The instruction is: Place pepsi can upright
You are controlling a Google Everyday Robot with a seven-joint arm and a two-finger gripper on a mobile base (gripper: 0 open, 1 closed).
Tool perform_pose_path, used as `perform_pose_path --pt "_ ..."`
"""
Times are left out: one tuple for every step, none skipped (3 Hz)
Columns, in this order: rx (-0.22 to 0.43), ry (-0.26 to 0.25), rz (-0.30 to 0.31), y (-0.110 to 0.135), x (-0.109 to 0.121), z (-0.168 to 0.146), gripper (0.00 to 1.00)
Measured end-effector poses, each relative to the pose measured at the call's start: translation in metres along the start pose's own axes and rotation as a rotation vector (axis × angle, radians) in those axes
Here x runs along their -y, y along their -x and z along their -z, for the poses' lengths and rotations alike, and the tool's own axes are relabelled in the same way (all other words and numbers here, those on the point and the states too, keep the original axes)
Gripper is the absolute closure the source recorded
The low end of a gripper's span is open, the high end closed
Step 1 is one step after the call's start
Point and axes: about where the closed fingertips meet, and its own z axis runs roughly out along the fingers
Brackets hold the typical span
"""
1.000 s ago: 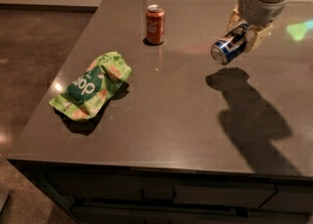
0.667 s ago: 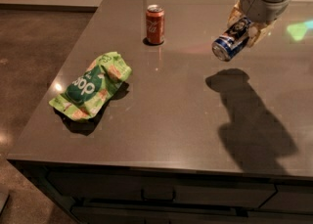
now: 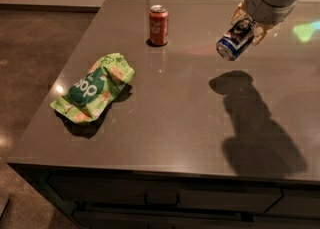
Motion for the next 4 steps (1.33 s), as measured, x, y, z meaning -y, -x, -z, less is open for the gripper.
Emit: perform_pose_path --pt "-0.025 -0.021 0.023 -0.0028 0.0001 0.0031 1.0" --pt "-0.129 -0.082 0.141 -0.0088 -0.0041 0.0097 1.0" --pt "-0.207 -0.14 0.253 -0.0071 -0.0078 0.0059 1.0" --pt "-0.281 -0.202 0.345 -0.0029 -0.0093 0.0034 1.0"
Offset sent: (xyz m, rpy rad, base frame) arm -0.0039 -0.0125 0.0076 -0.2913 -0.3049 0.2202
